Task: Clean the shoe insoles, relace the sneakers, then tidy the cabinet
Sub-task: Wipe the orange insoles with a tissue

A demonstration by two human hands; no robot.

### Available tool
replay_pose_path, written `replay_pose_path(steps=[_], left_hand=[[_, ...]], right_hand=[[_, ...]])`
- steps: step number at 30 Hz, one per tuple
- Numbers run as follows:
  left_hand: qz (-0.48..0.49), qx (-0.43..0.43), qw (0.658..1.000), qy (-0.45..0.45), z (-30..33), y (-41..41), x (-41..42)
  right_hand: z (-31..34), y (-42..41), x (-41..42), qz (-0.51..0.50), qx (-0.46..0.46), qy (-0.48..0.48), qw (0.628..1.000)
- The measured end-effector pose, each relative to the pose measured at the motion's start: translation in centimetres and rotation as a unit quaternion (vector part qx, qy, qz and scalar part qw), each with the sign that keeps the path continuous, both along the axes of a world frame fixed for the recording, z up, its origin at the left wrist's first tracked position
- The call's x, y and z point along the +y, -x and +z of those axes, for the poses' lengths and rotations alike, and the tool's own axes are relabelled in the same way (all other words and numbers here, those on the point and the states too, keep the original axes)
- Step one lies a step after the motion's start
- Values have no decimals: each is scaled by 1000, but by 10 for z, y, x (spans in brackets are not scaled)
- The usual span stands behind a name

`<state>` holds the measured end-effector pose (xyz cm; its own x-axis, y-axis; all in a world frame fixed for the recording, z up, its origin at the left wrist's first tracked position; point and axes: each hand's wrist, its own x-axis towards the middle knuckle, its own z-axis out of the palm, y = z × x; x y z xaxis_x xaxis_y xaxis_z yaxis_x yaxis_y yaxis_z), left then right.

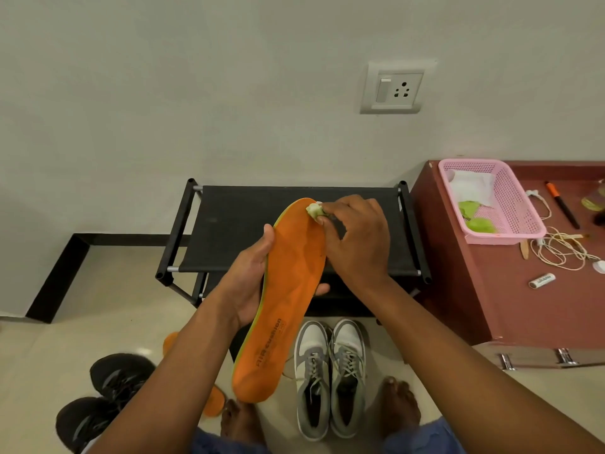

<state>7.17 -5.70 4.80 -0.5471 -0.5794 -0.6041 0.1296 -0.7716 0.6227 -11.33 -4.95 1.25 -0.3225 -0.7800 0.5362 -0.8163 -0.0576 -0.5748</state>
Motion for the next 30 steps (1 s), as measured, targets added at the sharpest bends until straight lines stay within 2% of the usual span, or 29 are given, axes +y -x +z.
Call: replay_pose_path(steps=[5,9,14,18,23,26,30], left_hand=[[34,-62,995,76,-4,-4,-4],[72,-70,992,71,-6,-7,-8],[135,-21,988,78,-7,-13,-12],[173,75,981,54,-13,-21,-21],[241,164,956,40,-20,-28,-28],[260,194,945,45,-21,-29,-28],[245,193,949,47,-21,-26,-26]], right_hand=[[-2,-7,2,24,7,-19,1000],[-6,-17,6,55,23,-37,998],[-11,-35,13,99,28,-56,993],[-11,-49,20,146,6,-83,986],[-13,-70,33,218,-57,-112,968],[-12,-75,35,236,-88,-110,961],[-10,-75,34,215,-58,-98,970]])
